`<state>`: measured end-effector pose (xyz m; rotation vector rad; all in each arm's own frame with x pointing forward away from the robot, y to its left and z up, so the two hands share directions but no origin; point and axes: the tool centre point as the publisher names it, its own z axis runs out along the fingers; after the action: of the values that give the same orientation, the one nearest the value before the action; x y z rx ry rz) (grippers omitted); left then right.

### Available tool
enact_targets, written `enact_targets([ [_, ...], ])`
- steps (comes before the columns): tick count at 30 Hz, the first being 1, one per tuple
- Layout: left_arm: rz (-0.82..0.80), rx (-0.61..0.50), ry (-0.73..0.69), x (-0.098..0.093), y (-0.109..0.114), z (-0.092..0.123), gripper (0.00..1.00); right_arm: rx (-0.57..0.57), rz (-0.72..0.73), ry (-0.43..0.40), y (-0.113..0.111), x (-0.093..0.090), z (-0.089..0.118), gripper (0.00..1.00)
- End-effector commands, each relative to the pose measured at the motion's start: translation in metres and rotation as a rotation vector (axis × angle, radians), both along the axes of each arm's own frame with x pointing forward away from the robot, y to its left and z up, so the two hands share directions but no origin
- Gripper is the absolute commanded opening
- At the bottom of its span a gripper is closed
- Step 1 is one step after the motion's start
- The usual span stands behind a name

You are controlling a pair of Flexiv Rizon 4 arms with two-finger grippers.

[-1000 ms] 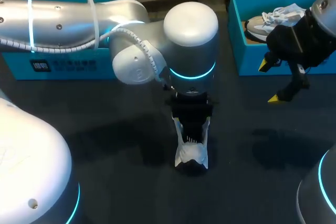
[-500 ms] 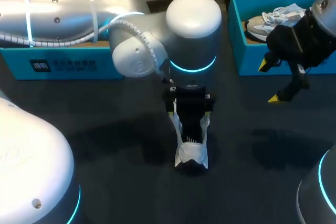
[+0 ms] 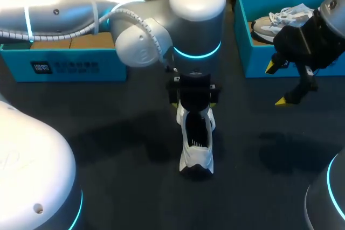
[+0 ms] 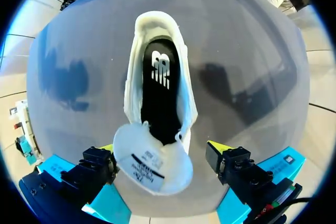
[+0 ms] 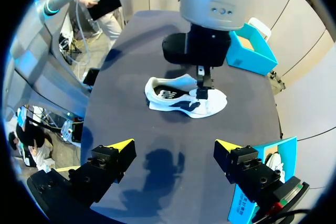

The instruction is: Take the shoe out of the shoebox, open the shoe tongue, remove and reinsert the insole, then place the shoe into the shoebox

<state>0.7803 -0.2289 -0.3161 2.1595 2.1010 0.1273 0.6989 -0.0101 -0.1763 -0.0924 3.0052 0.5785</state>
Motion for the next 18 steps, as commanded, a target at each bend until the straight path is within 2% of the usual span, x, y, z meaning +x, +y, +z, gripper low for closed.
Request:
enact_targets([
  [1,-0.004,-0.005,0.005,0.008,0.003,0.004,1.00,-0.004,0.000,0.004,0.002,0.002,-0.001,1.00],
  [5,-0.009,-0.003,-0.006,0.021,0.004,0.008,1.00,-0.004,0.000,0.004,0.002,0.002,-0.001,1.00],
  [12,-0.042,0.007,-0.021,0.033,0.004,0.012,1.00,-0.004,0.000,0.004,0.002,0.002,-0.001,1.00],
  [14,-0.050,0.006,-0.024,0.035,0.002,0.013,0.70,-0.004,0.000,0.004,0.002,0.002,-0.001,1.00],
  [15,-0.051,0.006,-0.024,0.035,0.001,0.013,0.47,-0.004,0.000,0.004,0.002,0.002,-0.001,1.00],
  [17,-0.051,0.006,-0.024,0.035,0.001,0.013,0.47,-0.004,0.000,0.004,0.002,0.002,-0.001,1.00],
  [18,-0.056,0.006,-0.025,0.037,-0.001,0.014,0.40,-0.004,0.000,0.004,0.002,0.002,-0.001,1.00],
])
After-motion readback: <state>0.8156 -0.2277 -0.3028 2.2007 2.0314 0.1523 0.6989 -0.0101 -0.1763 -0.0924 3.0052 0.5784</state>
